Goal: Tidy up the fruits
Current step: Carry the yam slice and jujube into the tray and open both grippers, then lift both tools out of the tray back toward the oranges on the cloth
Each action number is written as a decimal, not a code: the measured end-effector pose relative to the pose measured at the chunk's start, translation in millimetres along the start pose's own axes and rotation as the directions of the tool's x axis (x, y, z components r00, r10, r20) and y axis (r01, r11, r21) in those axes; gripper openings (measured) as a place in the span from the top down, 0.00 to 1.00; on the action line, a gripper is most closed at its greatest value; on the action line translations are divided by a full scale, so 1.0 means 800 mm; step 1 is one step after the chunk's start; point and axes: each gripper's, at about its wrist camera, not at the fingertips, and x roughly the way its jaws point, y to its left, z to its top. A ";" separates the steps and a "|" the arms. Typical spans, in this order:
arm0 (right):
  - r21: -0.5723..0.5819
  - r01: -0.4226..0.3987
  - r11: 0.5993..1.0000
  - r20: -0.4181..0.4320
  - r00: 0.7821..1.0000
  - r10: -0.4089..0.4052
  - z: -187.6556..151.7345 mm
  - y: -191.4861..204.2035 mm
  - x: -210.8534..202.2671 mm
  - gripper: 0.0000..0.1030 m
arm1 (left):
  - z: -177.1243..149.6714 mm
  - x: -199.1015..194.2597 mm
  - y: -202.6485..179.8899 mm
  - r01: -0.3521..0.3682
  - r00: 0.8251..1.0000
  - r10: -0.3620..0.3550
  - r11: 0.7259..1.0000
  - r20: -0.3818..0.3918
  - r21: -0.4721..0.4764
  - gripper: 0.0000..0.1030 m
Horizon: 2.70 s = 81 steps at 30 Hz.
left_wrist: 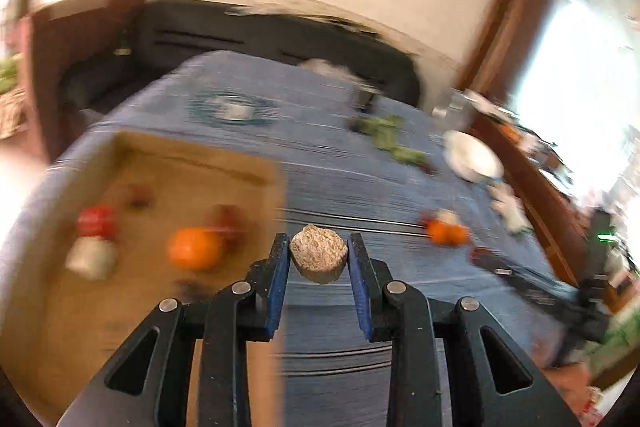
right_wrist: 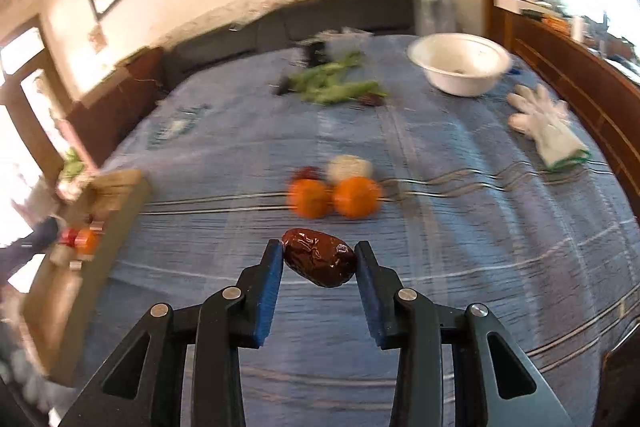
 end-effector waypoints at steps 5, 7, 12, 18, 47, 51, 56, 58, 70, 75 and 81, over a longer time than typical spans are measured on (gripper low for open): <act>-0.120 -0.151 0.981 -0.025 0.989 0.149 0.008 0.099 -0.005 0.61 | 0.001 -0.016 0.080 -0.115 0.993 0.114 0.986 -0.020 -0.122 0.73; -0.173 -0.209 0.962 -0.064 0.978 0.201 0.005 0.143 0.005 0.61 | -0.002 -0.018 0.104 -0.158 0.987 0.154 0.975 -0.038 -0.153 0.73; -0.291 -0.286 0.913 -0.152 0.956 0.251 -0.013 0.237 0.039 0.60 | -0.014 -0.012 0.145 -0.228 0.972 0.210 0.953 -0.105 -0.199 0.73; -0.374 -0.324 0.869 -0.251 0.937 0.242 -0.043 0.305 0.080 0.60 | -0.028 -0.011 0.179 -0.236 0.967 0.204 0.945 -0.154 -0.228 0.72; -0.276 -0.342 0.898 -0.173 0.937 0.304 -0.052 0.276 0.045 0.34 | -0.008 -0.064 0.123 -0.199 0.980 0.197 0.962 -0.029 -0.189 0.20; -0.213 -0.310 0.927 -0.117 0.950 0.291 -0.041 0.235 0.026 0.28 | -0.011 -0.054 0.074 -0.214 0.977 0.212 0.974 -0.033 -0.070 0.20; -0.138 -0.262 0.955 -0.087 0.964 0.252 -0.039 0.182 0.016 0.25 | -0.016 -0.044 0.025 -0.213 0.976 0.213 0.977 -0.035 0.023 0.20; -0.095 -0.259 0.961 -0.084 0.964 0.251 -0.040 0.157 0.014 0.25 | -0.018 -0.042 0.013 -0.212 0.976 0.214 0.976 -0.036 0.044 0.20; 0.006 -0.194 0.981 -0.052 0.980 0.194 -0.038 0.059 -0.003 0.25 | -0.021 -0.019 -0.042 -0.223 0.971 0.231 0.966 -0.054 0.129 0.20; 0.053 -0.146 0.988 -0.038 0.988 0.148 -0.031 0.015 -0.006 0.25 | -0.024 -0.002 -0.059 -0.216 0.970 0.230 0.963 -0.075 0.161 0.20; 0.094 -0.080 0.992 -0.032 0.996 0.083 -0.027 -0.030 -0.012 0.25 | -0.029 0.019 -0.075 -0.191 0.971 0.214 0.964 -0.110 0.186 0.20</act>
